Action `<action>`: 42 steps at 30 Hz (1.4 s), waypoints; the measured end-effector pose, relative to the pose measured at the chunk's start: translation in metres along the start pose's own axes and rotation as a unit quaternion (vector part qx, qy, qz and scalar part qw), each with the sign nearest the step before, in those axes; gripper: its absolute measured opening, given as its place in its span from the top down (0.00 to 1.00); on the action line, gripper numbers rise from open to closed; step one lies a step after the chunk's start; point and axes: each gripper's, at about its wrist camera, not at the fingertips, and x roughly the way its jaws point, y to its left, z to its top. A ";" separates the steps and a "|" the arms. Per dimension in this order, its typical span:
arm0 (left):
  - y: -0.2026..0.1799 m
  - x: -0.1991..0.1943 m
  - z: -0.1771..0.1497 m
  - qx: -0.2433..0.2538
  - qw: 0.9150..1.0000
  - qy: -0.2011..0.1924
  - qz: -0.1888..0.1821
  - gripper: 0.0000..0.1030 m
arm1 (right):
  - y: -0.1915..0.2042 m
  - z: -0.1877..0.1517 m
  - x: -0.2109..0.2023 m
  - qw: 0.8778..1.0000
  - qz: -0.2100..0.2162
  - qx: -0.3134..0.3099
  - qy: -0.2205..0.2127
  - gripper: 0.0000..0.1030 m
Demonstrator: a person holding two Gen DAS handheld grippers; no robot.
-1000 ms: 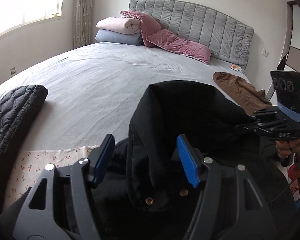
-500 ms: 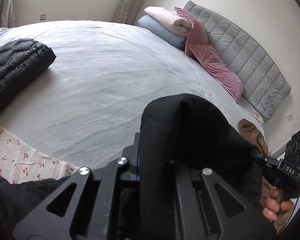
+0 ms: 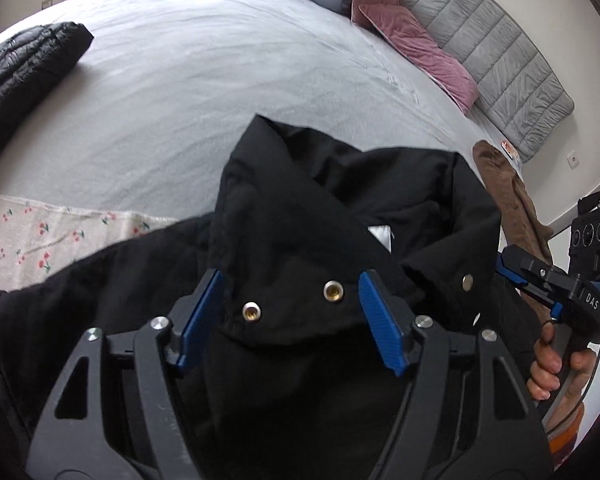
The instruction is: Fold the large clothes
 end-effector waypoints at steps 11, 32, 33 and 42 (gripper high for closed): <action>-0.019 0.056 -0.004 0.060 0.988 -0.096 0.109 0.31 | -0.020 0.008 0.087 0.993 -0.109 -0.031 -0.030 0.63; -0.121 0.038 -0.027 0.171 0.978 -0.105 -0.056 0.44 | -0.063 -0.014 -0.039 0.916 -0.345 -0.198 -0.049 0.89; -0.126 0.052 -0.025 0.174 0.979 -0.098 -0.049 0.45 | -0.070 -0.009 -0.048 0.916 -0.348 -0.184 -0.069 0.89; -0.131 0.088 -0.011 0.147 0.987 -0.053 0.049 0.43 | -0.090 -0.011 -0.029 0.924 -0.349 -0.147 -0.051 0.56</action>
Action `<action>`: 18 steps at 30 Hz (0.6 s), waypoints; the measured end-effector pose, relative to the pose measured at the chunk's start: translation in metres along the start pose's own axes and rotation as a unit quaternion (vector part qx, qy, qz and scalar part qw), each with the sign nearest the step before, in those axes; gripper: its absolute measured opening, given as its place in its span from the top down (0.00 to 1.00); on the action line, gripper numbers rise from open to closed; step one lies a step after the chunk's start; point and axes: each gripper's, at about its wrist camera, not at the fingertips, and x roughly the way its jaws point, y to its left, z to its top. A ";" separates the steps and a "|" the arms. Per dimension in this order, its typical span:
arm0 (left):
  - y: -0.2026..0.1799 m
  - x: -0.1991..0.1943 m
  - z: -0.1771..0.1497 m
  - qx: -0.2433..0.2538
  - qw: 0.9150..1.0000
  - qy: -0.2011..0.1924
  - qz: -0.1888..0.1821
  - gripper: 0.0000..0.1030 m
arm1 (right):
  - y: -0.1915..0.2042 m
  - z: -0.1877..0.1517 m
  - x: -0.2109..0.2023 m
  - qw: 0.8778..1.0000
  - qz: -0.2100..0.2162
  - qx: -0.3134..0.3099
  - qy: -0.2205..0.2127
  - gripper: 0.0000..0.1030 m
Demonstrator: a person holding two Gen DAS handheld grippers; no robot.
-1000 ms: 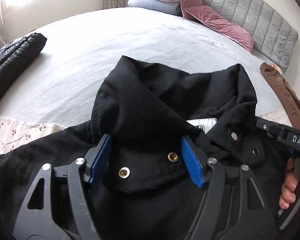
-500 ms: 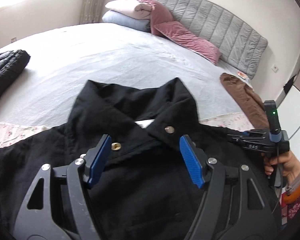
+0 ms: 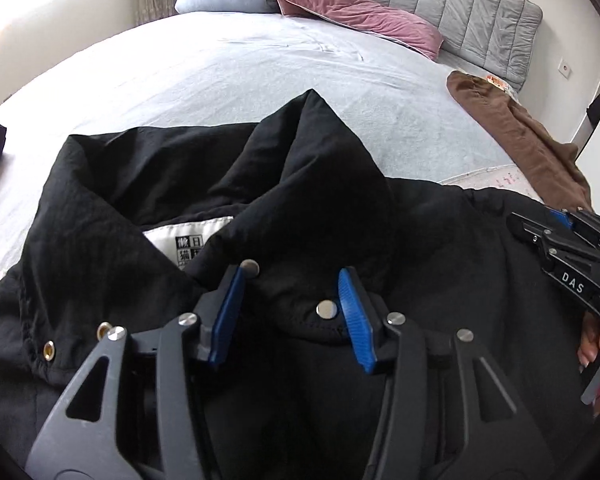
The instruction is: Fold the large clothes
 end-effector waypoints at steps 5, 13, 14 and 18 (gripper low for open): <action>-0.009 -0.071 -0.026 0.000 1.000 -0.022 -0.023 0.21 | -0.035 -0.015 -0.087 0.999 0.010 0.029 -0.035 0.32; -0.040 -0.158 -0.065 0.026 0.999 -0.020 -0.025 0.13 | -0.140 -0.083 -0.180 0.993 -0.068 0.096 -0.018 0.20; -0.047 -0.164 -0.069 0.030 0.999 -0.018 -0.024 0.13 | -0.157 -0.093 -0.185 0.991 -0.080 0.107 -0.011 0.18; -0.074 -0.172 -0.078 0.053 0.998 -0.006 -0.029 0.13 | -0.227 -0.138 -0.184 0.979 -0.107 0.171 0.028 0.17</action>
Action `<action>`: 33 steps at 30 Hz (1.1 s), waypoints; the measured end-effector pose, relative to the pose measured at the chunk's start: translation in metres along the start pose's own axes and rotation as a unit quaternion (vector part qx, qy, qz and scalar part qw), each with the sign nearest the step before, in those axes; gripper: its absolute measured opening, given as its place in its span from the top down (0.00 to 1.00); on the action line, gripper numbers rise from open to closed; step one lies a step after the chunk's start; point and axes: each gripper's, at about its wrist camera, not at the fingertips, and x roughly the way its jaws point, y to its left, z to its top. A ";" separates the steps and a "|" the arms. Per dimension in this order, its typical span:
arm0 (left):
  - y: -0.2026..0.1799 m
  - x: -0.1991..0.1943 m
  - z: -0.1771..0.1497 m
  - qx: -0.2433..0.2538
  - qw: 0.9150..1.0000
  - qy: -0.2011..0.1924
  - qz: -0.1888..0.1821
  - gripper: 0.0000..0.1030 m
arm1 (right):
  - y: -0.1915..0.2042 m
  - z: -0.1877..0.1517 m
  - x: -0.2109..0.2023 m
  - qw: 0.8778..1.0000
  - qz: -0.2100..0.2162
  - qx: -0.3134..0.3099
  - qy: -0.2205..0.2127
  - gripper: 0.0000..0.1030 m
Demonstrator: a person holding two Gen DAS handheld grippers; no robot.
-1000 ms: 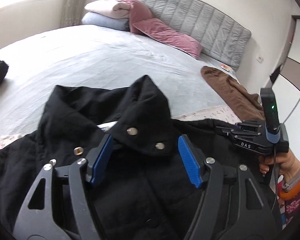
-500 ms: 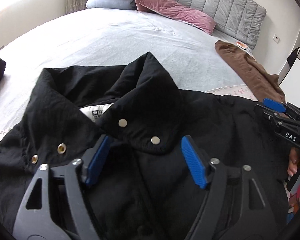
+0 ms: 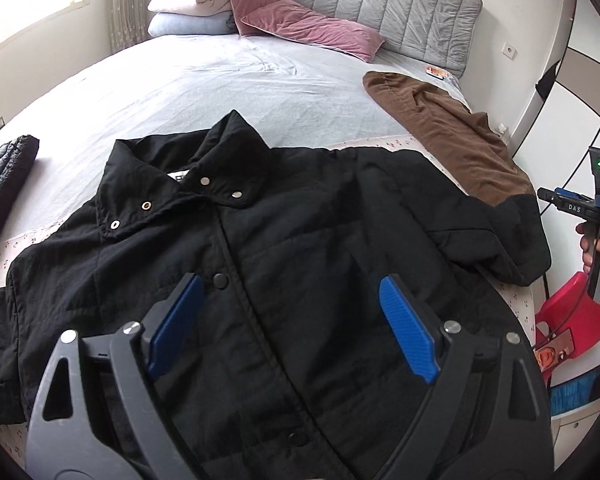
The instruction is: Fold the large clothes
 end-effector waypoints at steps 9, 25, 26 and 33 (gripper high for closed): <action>-0.064 0.053 0.011 0.017 0.999 0.020 -0.025 0.13 | -0.045 -0.060 0.051 0.990 0.082 0.072 0.090 0.92; -0.133 0.185 -0.003 -0.098 0.984 0.002 -0.152 0.71 | -0.084 0.006 0.027 0.991 -0.119 0.019 -0.062 0.94; -0.132 0.181 0.000 -0.096 0.983 0.011 -0.153 0.71 | -0.088 0.002 0.027 0.992 -0.111 0.029 -0.059 0.94; -0.146 0.172 -0.021 -0.069 0.982 0.033 -0.173 0.65 | -0.100 0.031 -0.036 0.993 0.011 0.089 -0.080 0.94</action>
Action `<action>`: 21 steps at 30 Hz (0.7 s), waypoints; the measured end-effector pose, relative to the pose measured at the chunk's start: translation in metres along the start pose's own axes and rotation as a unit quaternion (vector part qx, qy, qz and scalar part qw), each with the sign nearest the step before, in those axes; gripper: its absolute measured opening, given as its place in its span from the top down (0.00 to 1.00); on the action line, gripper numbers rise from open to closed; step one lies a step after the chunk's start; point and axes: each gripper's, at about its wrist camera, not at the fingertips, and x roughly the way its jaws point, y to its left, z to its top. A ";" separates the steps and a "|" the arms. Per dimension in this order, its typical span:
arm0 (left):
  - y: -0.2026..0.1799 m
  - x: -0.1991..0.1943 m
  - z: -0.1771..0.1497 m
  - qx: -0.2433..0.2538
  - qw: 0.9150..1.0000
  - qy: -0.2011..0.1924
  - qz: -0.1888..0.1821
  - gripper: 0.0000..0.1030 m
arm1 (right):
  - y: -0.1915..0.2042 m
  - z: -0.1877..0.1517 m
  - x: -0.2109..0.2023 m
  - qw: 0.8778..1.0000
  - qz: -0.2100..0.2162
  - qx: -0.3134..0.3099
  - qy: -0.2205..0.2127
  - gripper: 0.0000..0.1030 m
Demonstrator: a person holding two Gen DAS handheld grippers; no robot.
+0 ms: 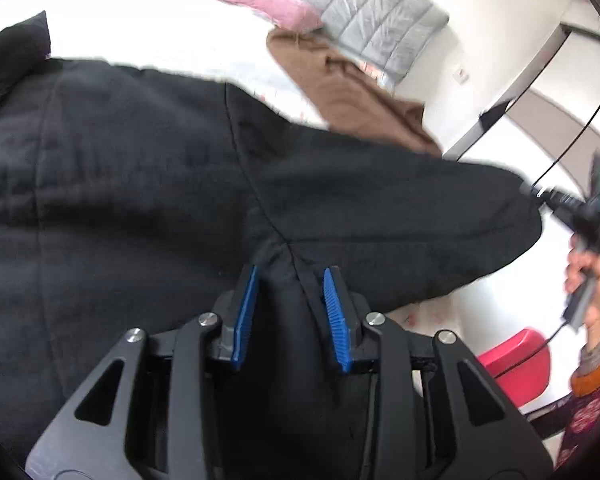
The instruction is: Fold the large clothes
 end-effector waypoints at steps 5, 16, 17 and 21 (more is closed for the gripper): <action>-0.010 -0.029 0.002 -0.001 1.000 0.023 0.014 0.53 | 0.067 0.041 -0.077 0.996 0.074 -0.034 -0.025 0.94; 0.034 -0.240 -0.018 0.041 0.995 -0.067 0.066 0.18 | 0.329 0.067 -0.199 0.945 0.291 -0.146 0.021 0.94; 0.045 -0.254 -0.020 0.031 0.994 -0.074 0.076 0.18 | 0.353 0.061 -0.203 0.938 0.307 -0.159 0.036 0.94; 0.086 -0.286 -0.029 -0.006 0.992 -0.085 0.097 0.18 | 0.396 0.039 -0.213 0.921 0.320 -0.218 0.042 0.82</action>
